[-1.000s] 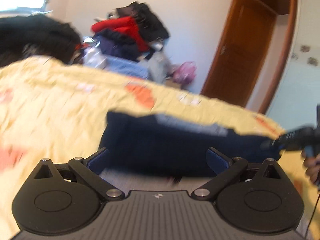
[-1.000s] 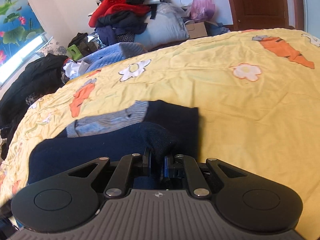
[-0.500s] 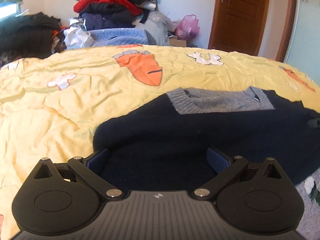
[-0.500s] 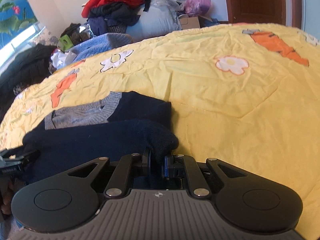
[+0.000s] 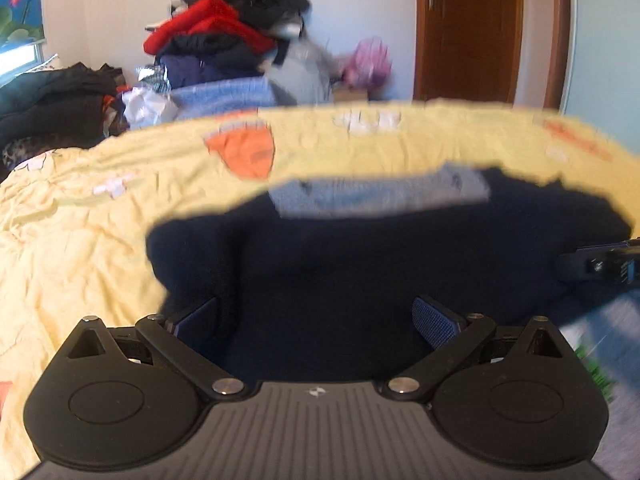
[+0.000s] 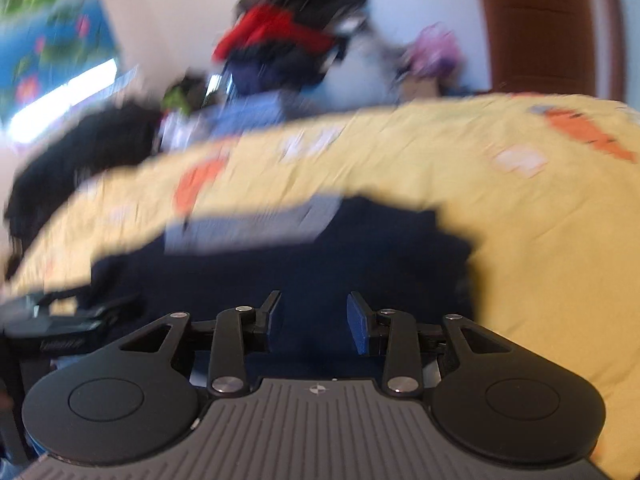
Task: Fold small clothes
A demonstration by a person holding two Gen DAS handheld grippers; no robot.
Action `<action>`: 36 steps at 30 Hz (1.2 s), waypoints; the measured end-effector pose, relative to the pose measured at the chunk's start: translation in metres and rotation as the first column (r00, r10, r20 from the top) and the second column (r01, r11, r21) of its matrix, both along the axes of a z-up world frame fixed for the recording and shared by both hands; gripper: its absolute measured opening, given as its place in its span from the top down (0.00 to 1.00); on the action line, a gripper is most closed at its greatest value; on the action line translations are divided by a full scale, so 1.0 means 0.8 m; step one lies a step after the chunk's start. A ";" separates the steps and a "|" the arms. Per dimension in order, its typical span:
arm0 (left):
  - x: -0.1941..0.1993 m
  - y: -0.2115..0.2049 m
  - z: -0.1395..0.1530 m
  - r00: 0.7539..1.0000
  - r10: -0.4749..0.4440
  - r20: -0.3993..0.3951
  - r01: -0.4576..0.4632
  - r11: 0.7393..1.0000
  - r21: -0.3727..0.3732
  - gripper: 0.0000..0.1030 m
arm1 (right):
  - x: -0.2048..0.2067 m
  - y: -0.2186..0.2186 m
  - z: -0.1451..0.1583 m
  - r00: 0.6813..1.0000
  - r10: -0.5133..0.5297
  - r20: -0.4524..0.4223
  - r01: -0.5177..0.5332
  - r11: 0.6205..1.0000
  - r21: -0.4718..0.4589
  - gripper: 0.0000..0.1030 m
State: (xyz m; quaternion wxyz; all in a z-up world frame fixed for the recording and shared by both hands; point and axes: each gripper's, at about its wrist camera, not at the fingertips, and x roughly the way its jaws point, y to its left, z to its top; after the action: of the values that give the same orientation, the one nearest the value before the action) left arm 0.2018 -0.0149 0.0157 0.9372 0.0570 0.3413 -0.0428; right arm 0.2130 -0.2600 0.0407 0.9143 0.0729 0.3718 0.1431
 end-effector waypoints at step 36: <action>-0.226 0.054 -0.013 0.999 0.001 -0.042 -0.003 0.998 -0.061 0.00 | -0.206 0.022 -0.028 0.992 -0.033 0.119 0.056 0.978 -0.199 0.07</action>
State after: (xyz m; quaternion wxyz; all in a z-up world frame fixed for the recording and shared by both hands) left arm 0.0213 0.0283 0.0054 0.9312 0.0270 0.3594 -0.0536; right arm 0.0479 -0.2426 0.0180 0.9398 -0.0205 0.3296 0.0881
